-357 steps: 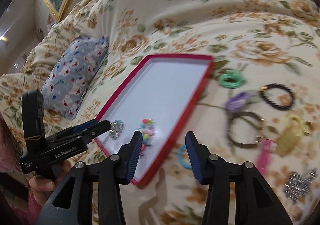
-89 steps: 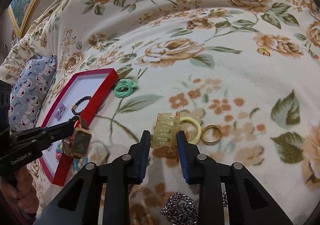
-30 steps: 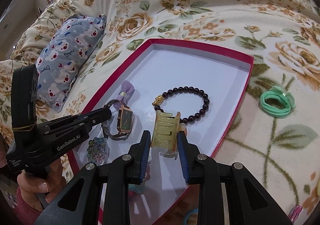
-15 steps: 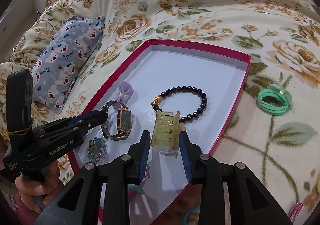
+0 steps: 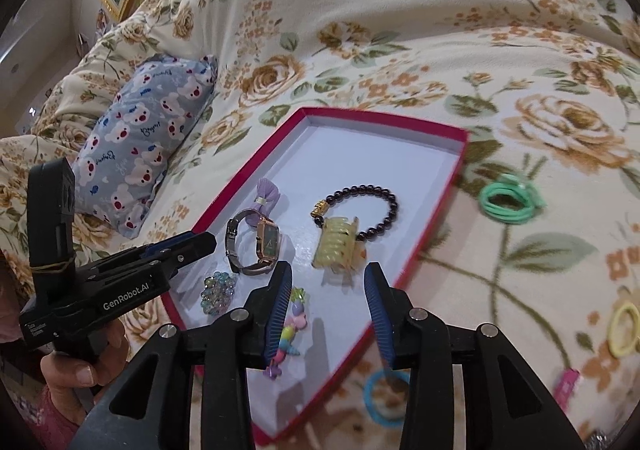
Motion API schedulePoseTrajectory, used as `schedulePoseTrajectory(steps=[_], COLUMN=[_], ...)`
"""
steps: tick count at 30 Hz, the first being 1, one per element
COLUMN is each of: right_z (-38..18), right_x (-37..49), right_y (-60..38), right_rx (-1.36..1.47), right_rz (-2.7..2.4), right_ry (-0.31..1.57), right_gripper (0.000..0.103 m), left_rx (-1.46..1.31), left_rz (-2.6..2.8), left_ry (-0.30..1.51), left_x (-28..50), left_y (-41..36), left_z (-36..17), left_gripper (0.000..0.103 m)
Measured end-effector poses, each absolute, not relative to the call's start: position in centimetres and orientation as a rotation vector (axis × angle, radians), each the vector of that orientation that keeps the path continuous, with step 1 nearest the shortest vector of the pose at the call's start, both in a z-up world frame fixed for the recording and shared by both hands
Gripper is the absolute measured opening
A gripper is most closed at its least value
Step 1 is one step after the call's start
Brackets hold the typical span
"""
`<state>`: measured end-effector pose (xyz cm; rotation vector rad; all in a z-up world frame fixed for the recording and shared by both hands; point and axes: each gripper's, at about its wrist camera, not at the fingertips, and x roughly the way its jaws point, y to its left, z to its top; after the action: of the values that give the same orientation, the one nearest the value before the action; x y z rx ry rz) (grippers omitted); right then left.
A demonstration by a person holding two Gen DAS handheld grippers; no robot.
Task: Organize jewelry
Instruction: 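Lift both open tools out of the red box, then move both open tools over the pink hair clip and gold ring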
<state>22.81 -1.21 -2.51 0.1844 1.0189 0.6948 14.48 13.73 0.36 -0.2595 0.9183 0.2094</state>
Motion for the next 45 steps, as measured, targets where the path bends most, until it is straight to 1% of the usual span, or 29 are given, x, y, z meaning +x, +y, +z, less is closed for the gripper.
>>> schedulePoseTrajectory(steps=[7,10,22,35,45], right_z=[-1.4,-1.0,-0.3,-1.2,-2.2], right_x=[21.3,20.7,18.3,16.2,16.6], right_y=[-5.3,-7.6,-15.1,-21.6,-24.2], right_rx=[0.223,0.24,0.277,0.315,0.321], right_rz=[0.633,0.593,0.456,0.325,0.278], right_ry=[0.994,0.981,0.957,0.96,0.972], right_gripper=[0.04,0.043,0.043,0.043,0.044], left_rx=[-0.269,-0.263,-0.223,-0.163,-0.117], left_rz=[0.158,0.125,0.02,-0.081,-0.152], left_ry=[0.906,0.904,0.922,0.957,0.983], left_x=[12.7,12.1,11.0,12.1,13.9], left_y=[12.0,10.8,6.7,1.8,-2.0], left_z=[1.5,2.1,3.0,2.9,2.2], left_gripper=[0.035,0.036,0.039,0.04,0.046])
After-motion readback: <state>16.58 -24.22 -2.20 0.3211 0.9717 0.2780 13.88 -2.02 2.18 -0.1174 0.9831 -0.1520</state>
